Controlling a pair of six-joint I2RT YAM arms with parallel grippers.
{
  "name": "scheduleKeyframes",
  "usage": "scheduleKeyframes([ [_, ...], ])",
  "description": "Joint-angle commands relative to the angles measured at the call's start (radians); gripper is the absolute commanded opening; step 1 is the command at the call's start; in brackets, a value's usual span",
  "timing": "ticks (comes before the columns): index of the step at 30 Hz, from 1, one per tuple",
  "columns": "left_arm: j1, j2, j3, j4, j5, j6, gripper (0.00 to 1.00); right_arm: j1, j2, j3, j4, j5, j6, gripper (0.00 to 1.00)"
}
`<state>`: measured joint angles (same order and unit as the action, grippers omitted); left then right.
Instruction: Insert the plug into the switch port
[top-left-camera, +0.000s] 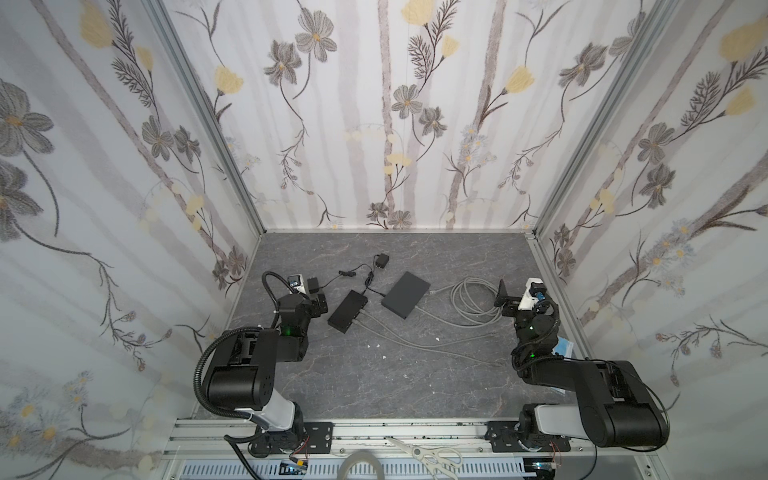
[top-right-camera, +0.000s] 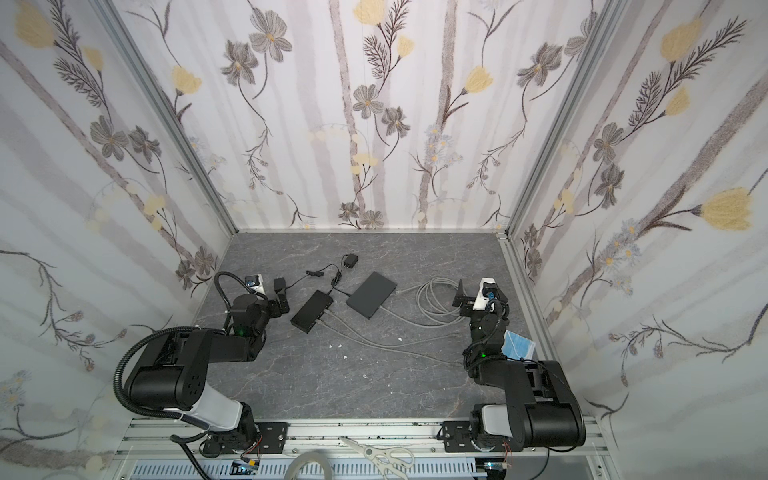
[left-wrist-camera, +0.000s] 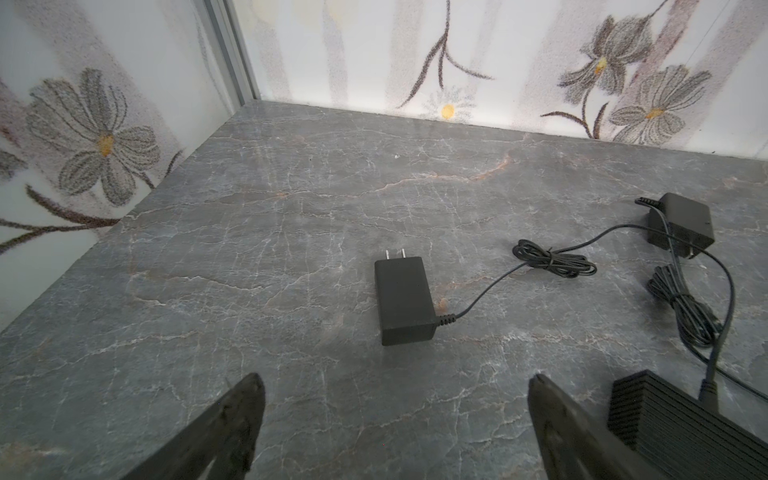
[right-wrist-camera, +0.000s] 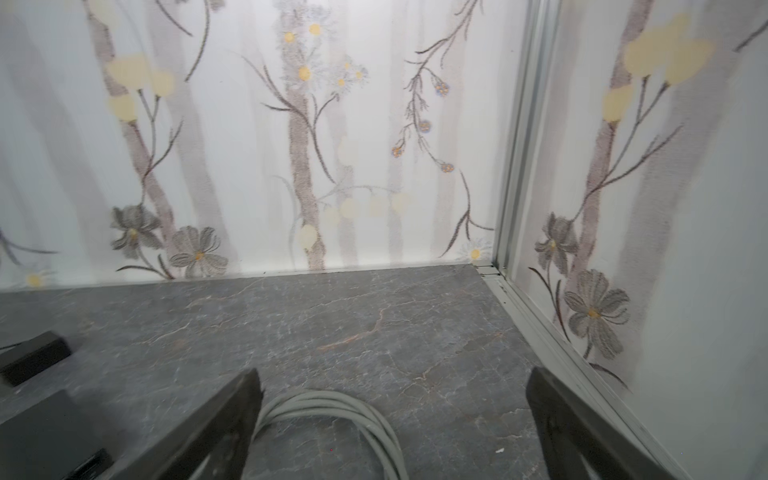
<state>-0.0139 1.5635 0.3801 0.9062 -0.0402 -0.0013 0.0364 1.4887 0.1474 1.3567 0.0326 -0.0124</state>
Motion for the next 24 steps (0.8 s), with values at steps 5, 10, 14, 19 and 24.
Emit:
scheduleKeyframes([
  [5,0.016,-0.002,0.025,-0.040,0.021,-0.014,1.00,-0.029,0.017,0.082,-0.107,-0.031,0.027,1.00],
  [10,0.010,-0.008,0.012,-0.018,0.086,0.020,1.00,-0.035,0.016,0.045,-0.032,-0.190,-0.026,1.00],
  [14,0.012,-0.015,0.023,-0.046,0.099,0.025,1.00,-0.044,0.026,0.061,-0.052,-0.121,0.012,1.00],
  [19,0.024,-0.002,0.029,-0.046,0.040,-0.017,1.00,-0.041,0.024,0.059,-0.050,-0.055,0.029,1.00],
  [24,0.019,-0.002,0.028,-0.041,0.031,-0.013,1.00,-0.017,0.019,0.054,-0.049,-0.010,0.012,1.00],
])
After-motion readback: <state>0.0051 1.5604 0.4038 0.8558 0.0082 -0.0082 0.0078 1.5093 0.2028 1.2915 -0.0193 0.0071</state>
